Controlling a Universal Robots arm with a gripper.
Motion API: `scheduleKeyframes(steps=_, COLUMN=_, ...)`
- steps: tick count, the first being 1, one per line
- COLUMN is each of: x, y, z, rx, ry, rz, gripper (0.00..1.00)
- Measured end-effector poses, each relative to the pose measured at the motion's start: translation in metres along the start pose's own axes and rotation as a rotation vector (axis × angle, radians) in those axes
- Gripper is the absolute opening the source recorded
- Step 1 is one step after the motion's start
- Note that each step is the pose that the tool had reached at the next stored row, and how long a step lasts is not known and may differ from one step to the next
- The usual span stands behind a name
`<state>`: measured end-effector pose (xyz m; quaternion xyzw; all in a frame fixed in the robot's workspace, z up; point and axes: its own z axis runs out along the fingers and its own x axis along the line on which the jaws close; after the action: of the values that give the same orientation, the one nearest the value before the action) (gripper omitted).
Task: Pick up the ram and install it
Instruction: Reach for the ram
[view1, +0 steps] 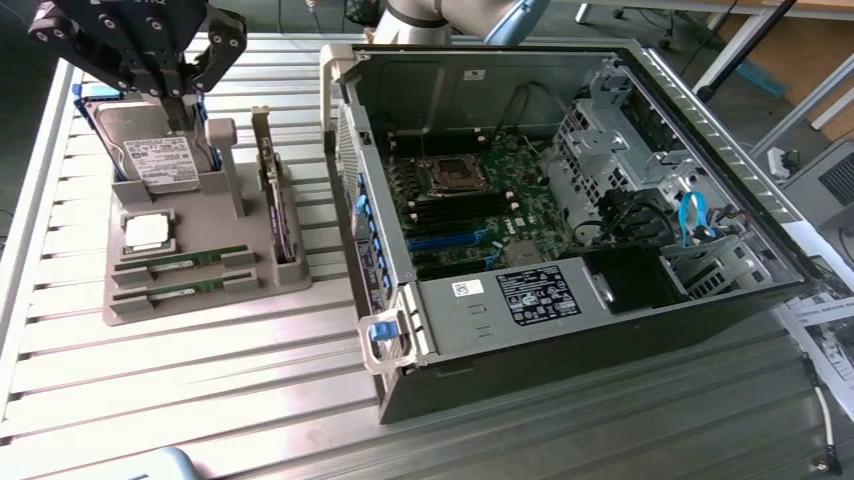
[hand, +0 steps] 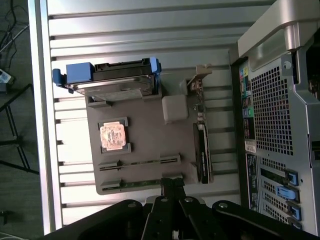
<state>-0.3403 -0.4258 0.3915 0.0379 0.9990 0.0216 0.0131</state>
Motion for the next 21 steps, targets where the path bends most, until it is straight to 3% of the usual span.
scheduleKeyframes(steps=21, x=-0.0004, y=-0.0059, z=-0.0002, rx=0.0, ry=0.0, rz=0.0, gripper=0.11)
